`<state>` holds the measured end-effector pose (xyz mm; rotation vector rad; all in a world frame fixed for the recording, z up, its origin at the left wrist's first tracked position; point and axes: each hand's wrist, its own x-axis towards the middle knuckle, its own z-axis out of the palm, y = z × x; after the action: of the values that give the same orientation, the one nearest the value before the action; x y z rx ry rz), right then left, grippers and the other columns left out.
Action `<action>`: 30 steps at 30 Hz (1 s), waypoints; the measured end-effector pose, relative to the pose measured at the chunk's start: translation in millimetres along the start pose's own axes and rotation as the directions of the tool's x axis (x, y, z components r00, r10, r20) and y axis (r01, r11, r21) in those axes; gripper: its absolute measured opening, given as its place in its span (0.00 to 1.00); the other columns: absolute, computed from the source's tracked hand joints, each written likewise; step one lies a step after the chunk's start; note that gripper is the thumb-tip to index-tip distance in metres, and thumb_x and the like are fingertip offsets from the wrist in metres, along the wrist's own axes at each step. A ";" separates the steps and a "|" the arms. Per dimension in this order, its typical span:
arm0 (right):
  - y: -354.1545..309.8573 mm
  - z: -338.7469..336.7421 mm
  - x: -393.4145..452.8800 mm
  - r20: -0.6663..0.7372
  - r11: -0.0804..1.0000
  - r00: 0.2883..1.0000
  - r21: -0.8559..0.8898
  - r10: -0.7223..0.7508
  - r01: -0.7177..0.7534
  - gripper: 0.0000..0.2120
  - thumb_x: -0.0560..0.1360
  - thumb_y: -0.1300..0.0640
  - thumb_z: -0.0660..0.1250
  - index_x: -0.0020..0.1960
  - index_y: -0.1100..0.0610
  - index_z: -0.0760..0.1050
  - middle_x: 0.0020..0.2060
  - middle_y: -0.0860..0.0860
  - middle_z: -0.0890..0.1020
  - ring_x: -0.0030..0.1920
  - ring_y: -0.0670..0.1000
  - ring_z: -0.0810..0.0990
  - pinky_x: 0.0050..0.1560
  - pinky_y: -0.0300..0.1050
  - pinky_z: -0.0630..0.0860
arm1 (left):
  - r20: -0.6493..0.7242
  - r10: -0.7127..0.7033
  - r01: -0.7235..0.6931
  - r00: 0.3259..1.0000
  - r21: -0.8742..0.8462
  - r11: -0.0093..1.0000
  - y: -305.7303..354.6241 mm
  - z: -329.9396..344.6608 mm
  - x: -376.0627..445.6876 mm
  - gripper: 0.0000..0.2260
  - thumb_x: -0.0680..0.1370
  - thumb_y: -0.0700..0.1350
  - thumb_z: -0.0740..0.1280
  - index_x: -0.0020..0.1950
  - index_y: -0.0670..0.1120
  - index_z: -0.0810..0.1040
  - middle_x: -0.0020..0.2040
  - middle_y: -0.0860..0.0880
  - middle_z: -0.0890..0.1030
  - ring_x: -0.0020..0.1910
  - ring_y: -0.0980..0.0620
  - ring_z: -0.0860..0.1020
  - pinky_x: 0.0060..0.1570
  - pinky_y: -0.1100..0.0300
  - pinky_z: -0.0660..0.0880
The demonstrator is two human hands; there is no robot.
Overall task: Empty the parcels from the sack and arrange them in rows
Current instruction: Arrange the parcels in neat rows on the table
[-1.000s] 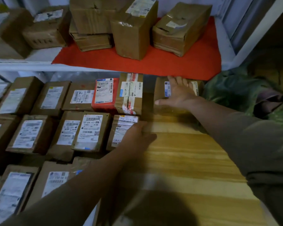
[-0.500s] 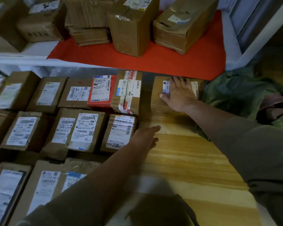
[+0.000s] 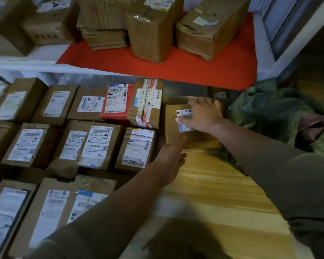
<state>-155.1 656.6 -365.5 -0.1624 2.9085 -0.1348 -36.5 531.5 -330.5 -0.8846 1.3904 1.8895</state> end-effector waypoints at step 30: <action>-51.1 28.5 -152.2 -0.113 0.818 0.883 0.443 0.456 -0.366 0.56 0.70 0.31 0.68 0.80 0.57 0.41 0.72 0.59 0.65 0.69 0.61 0.69 0.61 0.62 0.75 | 0.172 0.295 -0.341 0.940 0.502 0.794 4.3 -53.7 -44.5 0.18 0.80 0.54 0.65 0.70 0.56 0.73 0.66 0.52 0.79 0.65 0.49 0.76 0.57 0.55 0.68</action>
<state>3.9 622.0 -354.7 0.5926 2.9544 -0.7202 -6.0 474.5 -304.0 -0.3022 1.9683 1.6028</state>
